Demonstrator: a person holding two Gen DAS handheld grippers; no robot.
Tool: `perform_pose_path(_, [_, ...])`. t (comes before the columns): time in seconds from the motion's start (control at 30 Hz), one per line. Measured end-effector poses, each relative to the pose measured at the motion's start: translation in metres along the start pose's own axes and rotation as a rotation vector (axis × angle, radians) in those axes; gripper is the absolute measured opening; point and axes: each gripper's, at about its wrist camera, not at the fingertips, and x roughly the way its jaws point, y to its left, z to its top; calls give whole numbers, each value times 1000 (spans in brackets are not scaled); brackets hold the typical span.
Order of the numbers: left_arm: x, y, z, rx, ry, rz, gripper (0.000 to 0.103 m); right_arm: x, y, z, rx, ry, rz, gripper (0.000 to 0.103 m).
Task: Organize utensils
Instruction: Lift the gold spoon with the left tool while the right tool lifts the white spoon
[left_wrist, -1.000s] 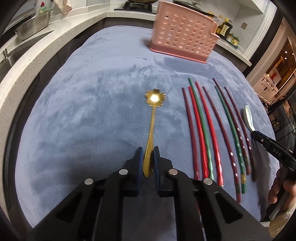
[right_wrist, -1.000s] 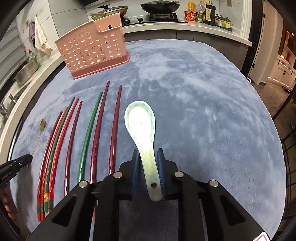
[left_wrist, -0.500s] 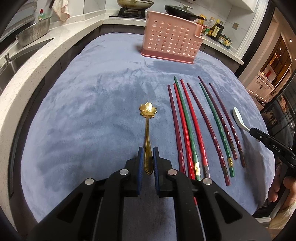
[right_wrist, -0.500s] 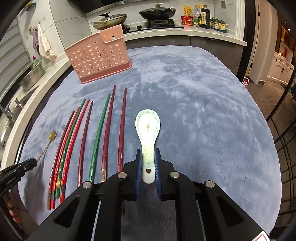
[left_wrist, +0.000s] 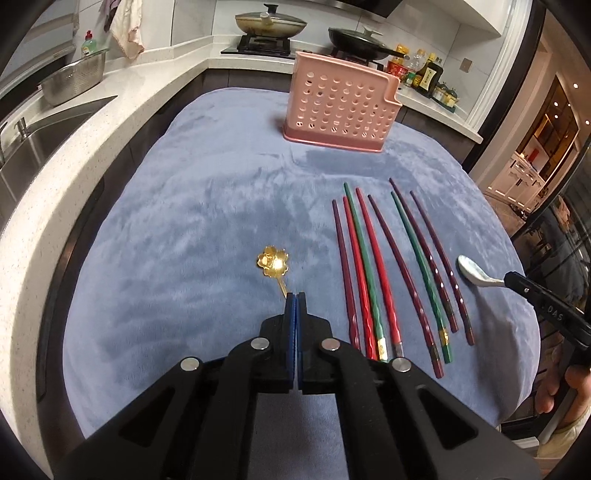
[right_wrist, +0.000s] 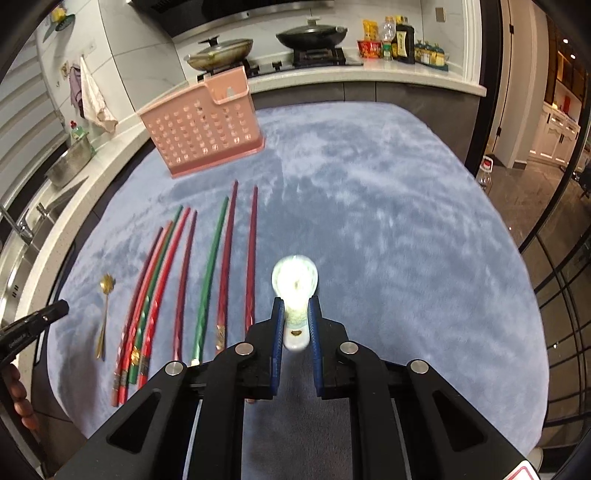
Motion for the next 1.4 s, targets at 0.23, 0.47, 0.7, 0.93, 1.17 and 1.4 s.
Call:
perform_pose_path(0.23, [15,4,-10,-53,82,-37,19,1,2,2,-5,-1,-3,12])
perform_pose_path(0.47, [46,1,-33,-120,160,-45,40,13,2,-20,1,64,-2,10])
perform_pose_path(0.7, [47,8,-43,-144,162,-58,10,16,4,-30,11,83,2,10])
perform_pose_path(0.93, [43,9,-49,-138,152,-73,10,16,5,-34,8,94,7,10])
perform_pose_path(1.17, [20,10,-39,-96,111,-16,9,-1,3,-27,10,53,2,10])
perform_pose_path(1.4, [8,11,-20,-58,68,16,1,-7,-2,-12,18,15,-13,6])
